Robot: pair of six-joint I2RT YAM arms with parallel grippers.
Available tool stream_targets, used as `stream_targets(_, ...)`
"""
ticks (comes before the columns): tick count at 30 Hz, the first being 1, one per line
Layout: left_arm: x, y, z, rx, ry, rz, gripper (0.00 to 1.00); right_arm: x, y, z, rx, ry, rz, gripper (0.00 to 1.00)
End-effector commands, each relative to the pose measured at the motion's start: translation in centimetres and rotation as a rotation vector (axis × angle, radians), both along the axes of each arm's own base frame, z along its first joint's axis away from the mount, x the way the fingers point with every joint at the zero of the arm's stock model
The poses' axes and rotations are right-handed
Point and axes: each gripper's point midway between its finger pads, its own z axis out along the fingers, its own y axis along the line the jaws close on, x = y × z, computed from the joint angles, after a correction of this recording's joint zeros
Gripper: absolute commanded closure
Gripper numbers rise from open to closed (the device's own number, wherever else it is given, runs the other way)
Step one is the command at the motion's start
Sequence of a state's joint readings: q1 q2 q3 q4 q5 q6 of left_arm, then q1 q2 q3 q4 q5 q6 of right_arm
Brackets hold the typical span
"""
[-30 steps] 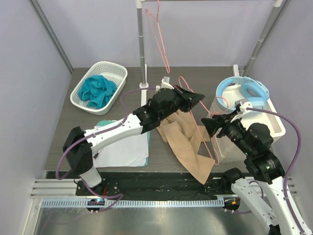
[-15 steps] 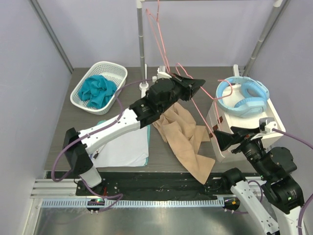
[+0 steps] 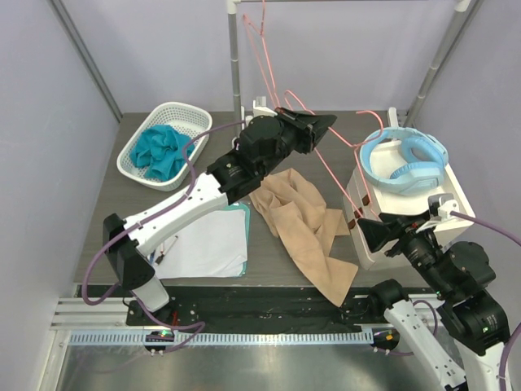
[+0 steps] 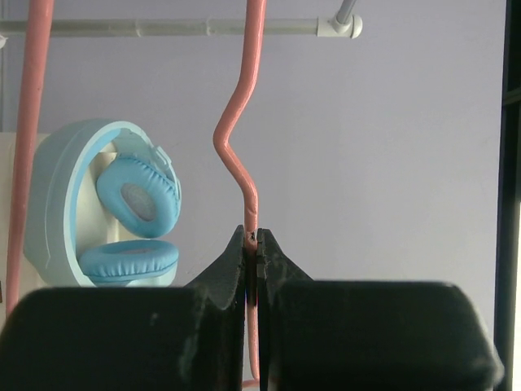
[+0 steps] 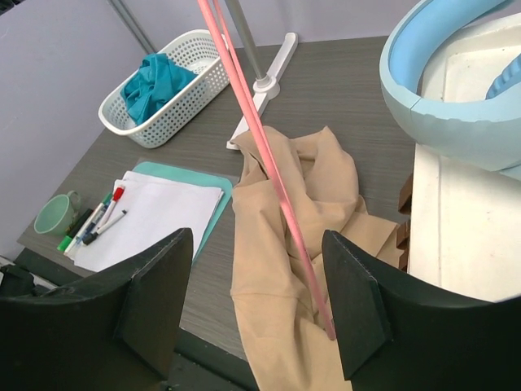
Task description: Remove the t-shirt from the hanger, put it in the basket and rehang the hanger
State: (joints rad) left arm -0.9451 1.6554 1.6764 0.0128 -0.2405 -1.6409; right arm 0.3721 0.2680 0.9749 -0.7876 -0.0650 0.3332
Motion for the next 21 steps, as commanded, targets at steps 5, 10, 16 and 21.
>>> stream_targets(5, -1.7, 0.5, 4.3, -0.111, -0.01, -0.055, 1.0, 1.2, 0.8, 0.6, -0.026, -0.036, 0.03, 0.31)
stream_targets(10, -2.1, 0.4, 4.5, -0.119, -0.005, -0.058, 1.0, 1.7, 1.5, 0.8, -0.011, -0.058, 0.057, 0.34)
stream_targets(16, -3.2, -1.2, 4.3, -0.112, -0.005, -0.093, 1.0, 2.5, 2.2, 1.7, 0.003, -0.104, 0.072, 0.59)
stream_targets(21, -3.7, -1.2, 5.1, -0.112, -0.055, -0.082, 1.0, 2.2, 2.1, 2.6, 0.035, -0.129, 0.071, 0.99)
